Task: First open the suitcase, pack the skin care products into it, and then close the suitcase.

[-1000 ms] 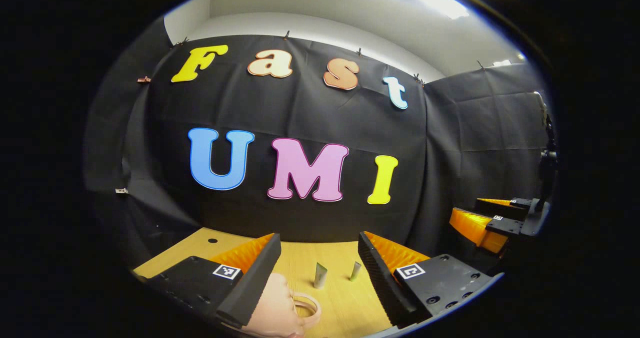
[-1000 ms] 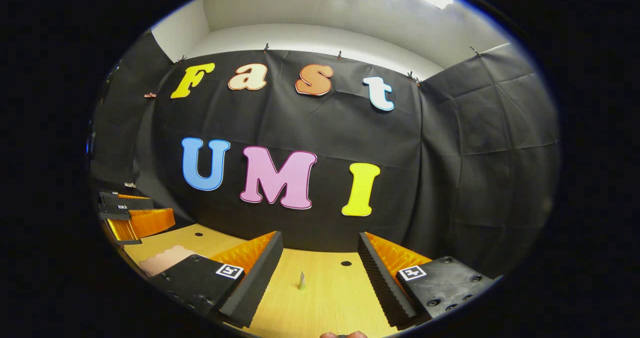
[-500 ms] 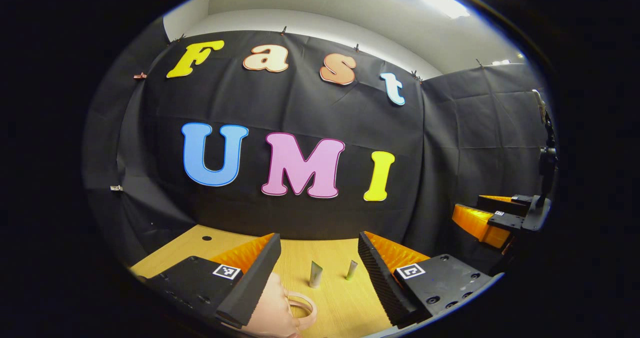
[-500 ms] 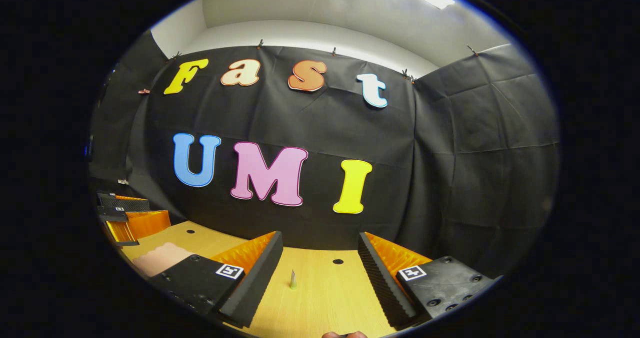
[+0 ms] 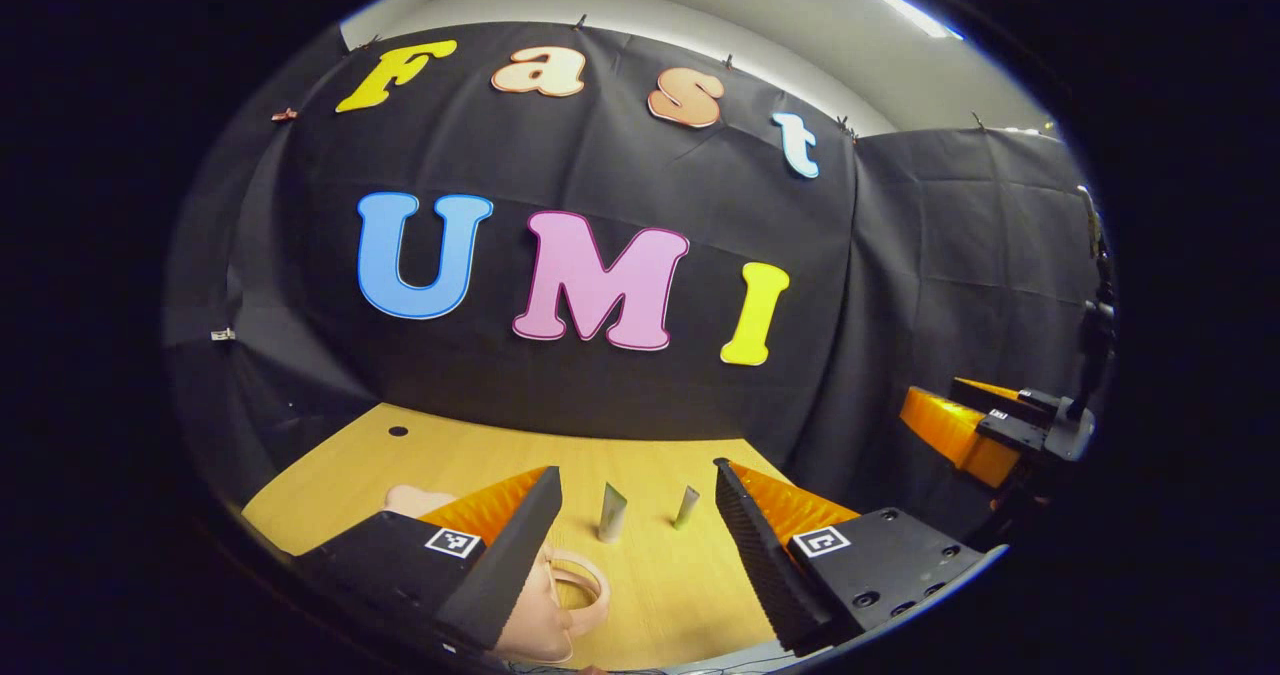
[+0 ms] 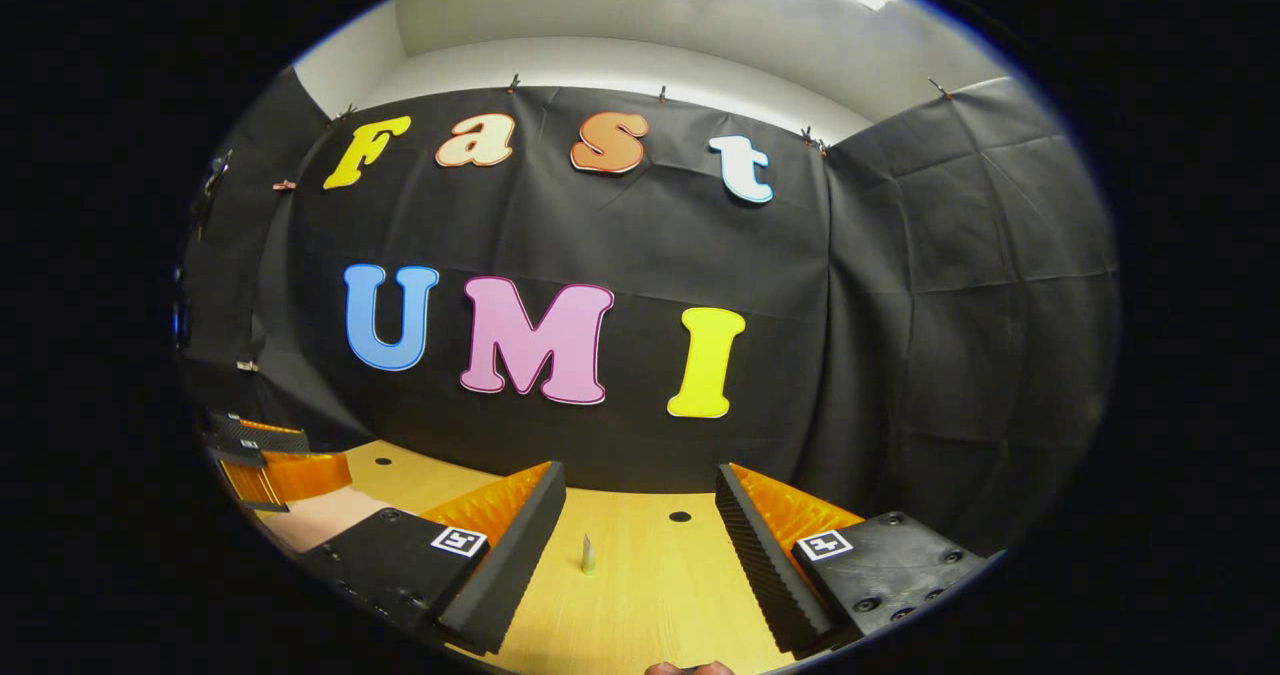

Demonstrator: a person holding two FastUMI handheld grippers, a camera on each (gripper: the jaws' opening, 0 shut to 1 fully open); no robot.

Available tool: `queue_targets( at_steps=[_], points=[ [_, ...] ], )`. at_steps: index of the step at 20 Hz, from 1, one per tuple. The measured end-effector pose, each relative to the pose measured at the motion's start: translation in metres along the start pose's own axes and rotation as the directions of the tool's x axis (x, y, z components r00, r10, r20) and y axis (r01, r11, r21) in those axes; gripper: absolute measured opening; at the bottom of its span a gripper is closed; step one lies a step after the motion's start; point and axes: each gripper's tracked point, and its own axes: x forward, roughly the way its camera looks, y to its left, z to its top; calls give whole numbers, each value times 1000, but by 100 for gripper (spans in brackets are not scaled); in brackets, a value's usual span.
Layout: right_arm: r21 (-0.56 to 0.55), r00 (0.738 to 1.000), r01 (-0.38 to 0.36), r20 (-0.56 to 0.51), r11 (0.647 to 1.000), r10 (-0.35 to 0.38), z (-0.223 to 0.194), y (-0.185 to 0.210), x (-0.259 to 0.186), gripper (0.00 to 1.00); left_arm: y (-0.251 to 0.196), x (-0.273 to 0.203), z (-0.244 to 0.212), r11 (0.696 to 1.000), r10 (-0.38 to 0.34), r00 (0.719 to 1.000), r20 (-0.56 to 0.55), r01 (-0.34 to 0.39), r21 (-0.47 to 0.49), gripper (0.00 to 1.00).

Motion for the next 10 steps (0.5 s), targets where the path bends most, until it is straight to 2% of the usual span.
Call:
queue_targets(
  at_steps=[2, 4, 5, 6, 9, 10],
  points=[
    [22, 1000, -8, -1, 1000, 8, -4, -8, 3, 96, -4, 13, -24, 1000, -8, 996, -86, 7, -6, 97],
    [6, 999, -35, 7, 999, 35, -11, -16, 8, 97, -1, 32, -58, 999, 35, 974, -223, -40, -18, 97],
    [-16, 999, -50, 11, 999, 50, -18, -22, 12, 96, 4, 41, -79, 996, 76, 945, -318, -84, -13, 97],
    [-29, 998, -60, 8, 998, 60, -25, -29, 18, 96, 5, 45, -102, 993, 104, 904, -415, -121, -15, 97],
    [-1, 995, -89, -46, 996, 89, -49, -46, 34, 96, 1, 59, -165, 983, 97, 787, -609, -171, -65, 98],
    [14, 995, -86, -58, 996, 87, -54, -56, 38, 96, 1, 64, -183, 977, 105, 739, -665, -201, -69, 98]
  ],
)
